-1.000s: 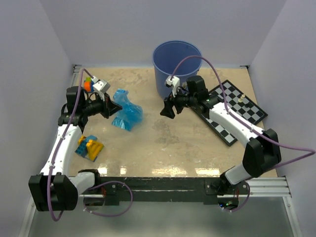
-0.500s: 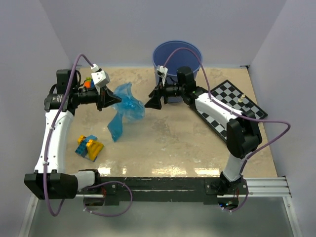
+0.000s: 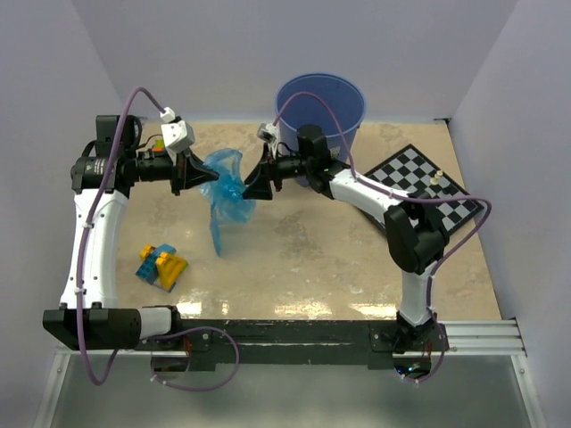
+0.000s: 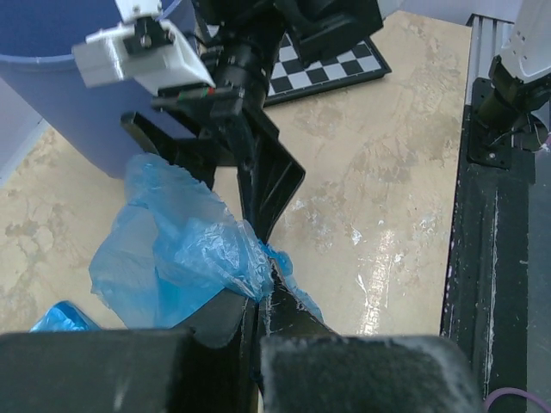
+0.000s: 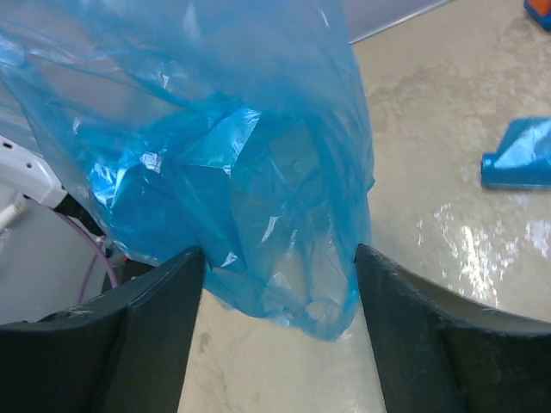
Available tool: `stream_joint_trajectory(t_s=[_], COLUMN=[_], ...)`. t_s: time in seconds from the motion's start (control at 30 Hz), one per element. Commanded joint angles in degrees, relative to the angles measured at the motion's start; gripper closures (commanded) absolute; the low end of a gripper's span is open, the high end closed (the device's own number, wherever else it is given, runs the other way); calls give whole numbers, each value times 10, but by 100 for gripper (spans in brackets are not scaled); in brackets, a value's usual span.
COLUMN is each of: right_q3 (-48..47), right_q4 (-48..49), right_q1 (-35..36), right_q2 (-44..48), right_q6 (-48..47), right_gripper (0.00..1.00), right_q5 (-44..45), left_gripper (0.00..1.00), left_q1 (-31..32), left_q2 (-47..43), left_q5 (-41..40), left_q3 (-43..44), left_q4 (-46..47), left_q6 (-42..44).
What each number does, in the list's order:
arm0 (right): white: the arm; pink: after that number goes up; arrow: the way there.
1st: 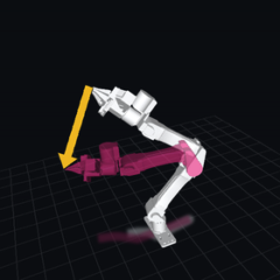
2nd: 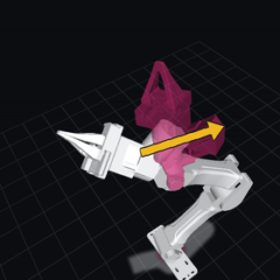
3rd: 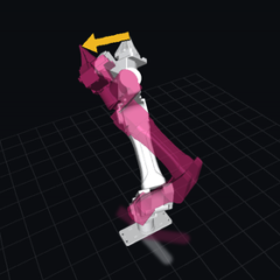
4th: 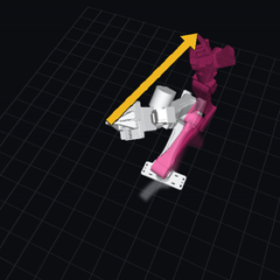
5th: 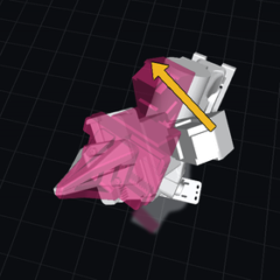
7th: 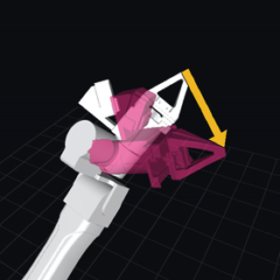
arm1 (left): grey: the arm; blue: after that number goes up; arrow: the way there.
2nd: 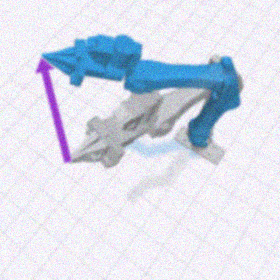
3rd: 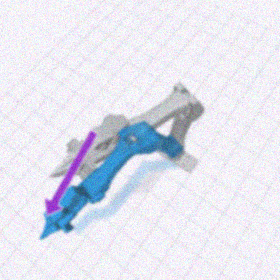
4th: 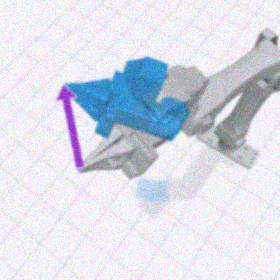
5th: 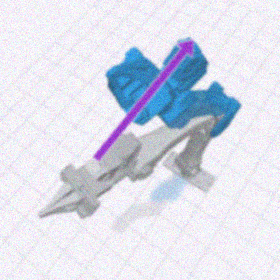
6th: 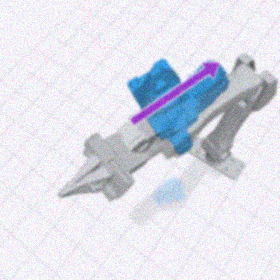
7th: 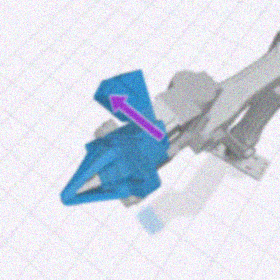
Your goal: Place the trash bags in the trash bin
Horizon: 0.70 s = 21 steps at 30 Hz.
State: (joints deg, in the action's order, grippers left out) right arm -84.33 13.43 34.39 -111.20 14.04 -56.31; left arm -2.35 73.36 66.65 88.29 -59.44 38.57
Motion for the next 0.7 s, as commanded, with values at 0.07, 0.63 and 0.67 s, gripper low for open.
stream_joint_trajectory(t_s=[0.07,0.63,0.67], right_q3=[-45,22,18], right_q4=[62,66,70], right_q1=[18,-50,-50], right_q2=[-16,134,134], right_q6=[31,100,101], right_gripper=[68,100,100], right_q5=[-27,108,105], left_gripper=[100,15,15], left_q1=[-1,-2,-2], left_q2=[-1,-124,-131], left_q5=[23,-256,-251], left_q3=[22,-187,-219], left_q4=[13,375,383], left_q6=[-8,-334,-356])
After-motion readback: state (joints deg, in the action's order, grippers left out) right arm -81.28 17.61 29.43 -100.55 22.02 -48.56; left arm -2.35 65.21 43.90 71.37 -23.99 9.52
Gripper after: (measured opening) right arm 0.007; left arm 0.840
